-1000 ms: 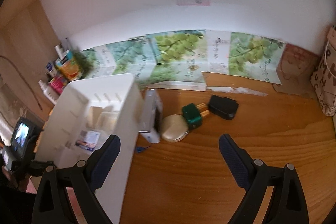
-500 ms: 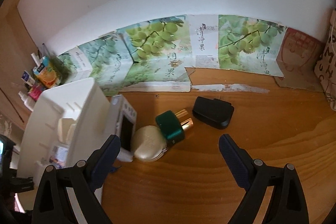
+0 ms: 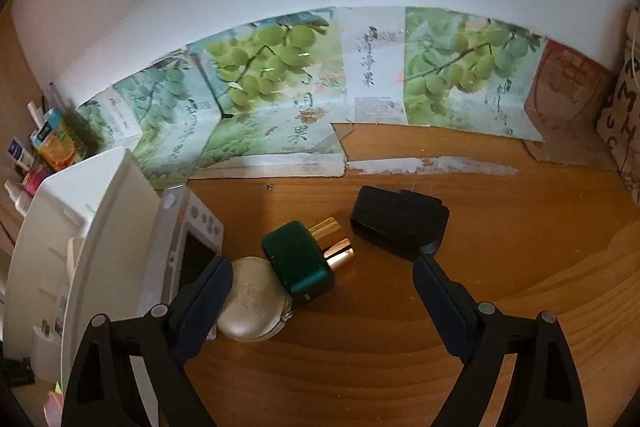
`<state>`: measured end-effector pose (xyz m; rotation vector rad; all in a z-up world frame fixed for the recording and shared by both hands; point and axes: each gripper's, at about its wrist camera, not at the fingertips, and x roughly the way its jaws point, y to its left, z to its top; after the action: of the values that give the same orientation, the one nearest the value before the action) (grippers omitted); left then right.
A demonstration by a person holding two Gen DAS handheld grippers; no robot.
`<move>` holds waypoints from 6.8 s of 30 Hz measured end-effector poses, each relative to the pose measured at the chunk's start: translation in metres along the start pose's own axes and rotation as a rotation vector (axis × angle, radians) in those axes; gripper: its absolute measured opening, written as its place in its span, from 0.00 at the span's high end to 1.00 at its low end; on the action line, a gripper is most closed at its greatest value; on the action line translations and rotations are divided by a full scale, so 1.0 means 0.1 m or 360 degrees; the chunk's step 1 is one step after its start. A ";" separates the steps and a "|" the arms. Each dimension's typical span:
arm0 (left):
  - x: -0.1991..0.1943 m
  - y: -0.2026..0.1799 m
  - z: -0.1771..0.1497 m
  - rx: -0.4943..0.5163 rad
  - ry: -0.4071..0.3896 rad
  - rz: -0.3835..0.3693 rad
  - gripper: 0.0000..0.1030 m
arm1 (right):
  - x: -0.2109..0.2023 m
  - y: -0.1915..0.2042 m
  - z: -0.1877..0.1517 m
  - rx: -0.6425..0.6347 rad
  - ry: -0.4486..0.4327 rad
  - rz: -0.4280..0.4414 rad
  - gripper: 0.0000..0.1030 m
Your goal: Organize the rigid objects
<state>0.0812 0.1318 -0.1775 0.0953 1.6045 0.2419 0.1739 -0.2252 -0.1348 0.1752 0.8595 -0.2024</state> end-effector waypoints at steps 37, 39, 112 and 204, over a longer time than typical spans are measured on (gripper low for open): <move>0.02 -0.02 -0.01 0.0014 -0.0001 -0.0020 0.78 | -0.01 0.06 0.14 -0.0076 0.0001 0.0054 0.54; 0.02 -0.01 -0.02 0.0016 0.0000 -0.0027 0.78 | -0.06 0.06 0.15 -0.0071 -0.0015 0.0052 0.55; 0.09 0.16 -0.16 0.0178 0.0000 -0.0182 0.85 | -1.40 0.42 -0.82 -0.0183 0.0017 0.0205 0.30; -0.04 -0.09 -0.04 0.0139 0.0025 -0.0165 0.79 | -1.75 1.09 -0.66 -0.0963 -0.0278 0.0357 0.49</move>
<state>0.0784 0.1218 -0.1759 0.0771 1.6308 0.0923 0.0409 -0.0858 -0.0355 -0.3079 0.6876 0.2523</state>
